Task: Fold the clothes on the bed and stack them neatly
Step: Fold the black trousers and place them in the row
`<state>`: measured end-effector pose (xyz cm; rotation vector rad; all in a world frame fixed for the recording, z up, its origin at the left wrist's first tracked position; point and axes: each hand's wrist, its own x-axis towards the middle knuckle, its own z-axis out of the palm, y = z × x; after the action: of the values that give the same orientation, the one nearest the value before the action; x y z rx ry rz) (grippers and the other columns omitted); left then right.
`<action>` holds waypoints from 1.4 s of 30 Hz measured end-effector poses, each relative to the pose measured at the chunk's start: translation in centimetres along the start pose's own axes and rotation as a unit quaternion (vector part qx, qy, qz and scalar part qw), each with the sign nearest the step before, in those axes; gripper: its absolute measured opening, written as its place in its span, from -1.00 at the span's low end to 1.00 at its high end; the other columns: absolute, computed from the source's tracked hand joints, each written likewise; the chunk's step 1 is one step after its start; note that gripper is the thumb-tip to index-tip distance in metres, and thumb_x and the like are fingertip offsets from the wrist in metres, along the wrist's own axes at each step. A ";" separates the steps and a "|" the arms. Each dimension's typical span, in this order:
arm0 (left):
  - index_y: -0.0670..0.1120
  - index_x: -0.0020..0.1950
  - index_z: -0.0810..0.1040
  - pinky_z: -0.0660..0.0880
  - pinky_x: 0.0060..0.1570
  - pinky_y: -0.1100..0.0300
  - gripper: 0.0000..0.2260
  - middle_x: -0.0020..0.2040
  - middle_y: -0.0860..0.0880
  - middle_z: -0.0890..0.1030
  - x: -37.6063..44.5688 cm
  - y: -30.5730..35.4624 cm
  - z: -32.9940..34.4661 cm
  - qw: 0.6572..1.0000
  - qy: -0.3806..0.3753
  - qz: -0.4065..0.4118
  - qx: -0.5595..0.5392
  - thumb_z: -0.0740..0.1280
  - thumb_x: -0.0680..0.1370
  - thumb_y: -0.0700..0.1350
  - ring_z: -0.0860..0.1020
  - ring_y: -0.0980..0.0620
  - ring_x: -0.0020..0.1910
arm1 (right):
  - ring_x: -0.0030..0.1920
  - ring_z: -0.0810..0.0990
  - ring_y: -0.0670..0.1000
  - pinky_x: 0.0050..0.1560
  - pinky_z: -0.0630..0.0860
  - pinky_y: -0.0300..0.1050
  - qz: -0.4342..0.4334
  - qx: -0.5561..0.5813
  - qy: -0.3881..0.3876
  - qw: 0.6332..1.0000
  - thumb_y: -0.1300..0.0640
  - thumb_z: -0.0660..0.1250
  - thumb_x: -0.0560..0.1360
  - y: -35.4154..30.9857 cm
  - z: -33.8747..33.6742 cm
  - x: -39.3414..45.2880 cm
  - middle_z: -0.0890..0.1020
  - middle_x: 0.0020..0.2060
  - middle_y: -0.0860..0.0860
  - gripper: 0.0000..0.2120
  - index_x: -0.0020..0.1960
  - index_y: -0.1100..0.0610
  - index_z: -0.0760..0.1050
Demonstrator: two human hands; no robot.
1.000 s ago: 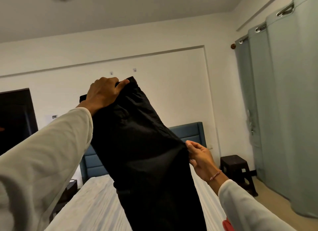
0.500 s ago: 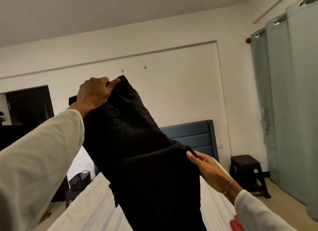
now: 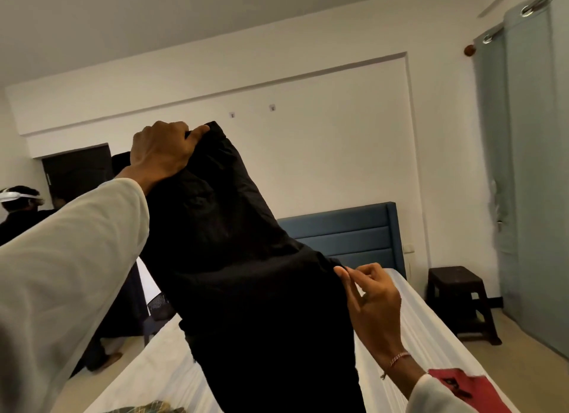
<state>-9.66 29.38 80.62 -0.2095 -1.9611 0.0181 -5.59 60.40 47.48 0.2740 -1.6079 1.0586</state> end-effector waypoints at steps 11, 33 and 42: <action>-0.12 -0.21 0.49 0.36 -0.11 -0.04 -0.38 -0.25 -0.15 0.51 0.3 1.4 -1.8 0.999 0.007 0.034 0.015 0.01 0.62 0.38 0.53 -0.29 -0.15 | 0.09 0.54 0.16 -0.05 0.33 -0.17 0.588 0.537 -0.268 0.542 -0.56 0.32 0.32 -4.0 2.4 -2.3 0.53 0.05 0.15 0.03 0.44 0.23 0.42; -0.19 -0.31 0.42 0.34 -0.28 0.04 -0.28 -0.38 -0.10 0.50 -6.2 -5.6 -5.1 0.992 -0.050 -0.062 -0.094 0.04 0.55 0.48 0.46 -0.11 -0.36 | 0.01 0.69 0.15 0.08 0.58 0.01 0.419 0.386 -0.271 0.776 -0.18 0.39 0.52 -5.6 -1.3 8.9 0.72 -0.04 0.16 -0.51 0.10 0.28 0.64; -0.22 -0.33 0.39 0.40 -0.32 0.05 -0.24 -0.40 -0.09 0.48 -10.9 -3.6 -5.3 0.953 -0.154 -0.060 -0.253 0.14 0.45 0.53 0.43 -0.01 -0.42 | -0.20 0.60 0.14 -0.16 0.50 -0.11 0.409 0.326 -0.305 0.796 -0.22 0.41 0.49 -6.3 -8.2 8.3 0.50 -0.22 0.20 -0.47 -0.07 0.31 0.56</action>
<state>-1.17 23.68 73.13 -0.4419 -2.2571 -0.5685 1.27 65.86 57.48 0.4153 -1.9154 2.4085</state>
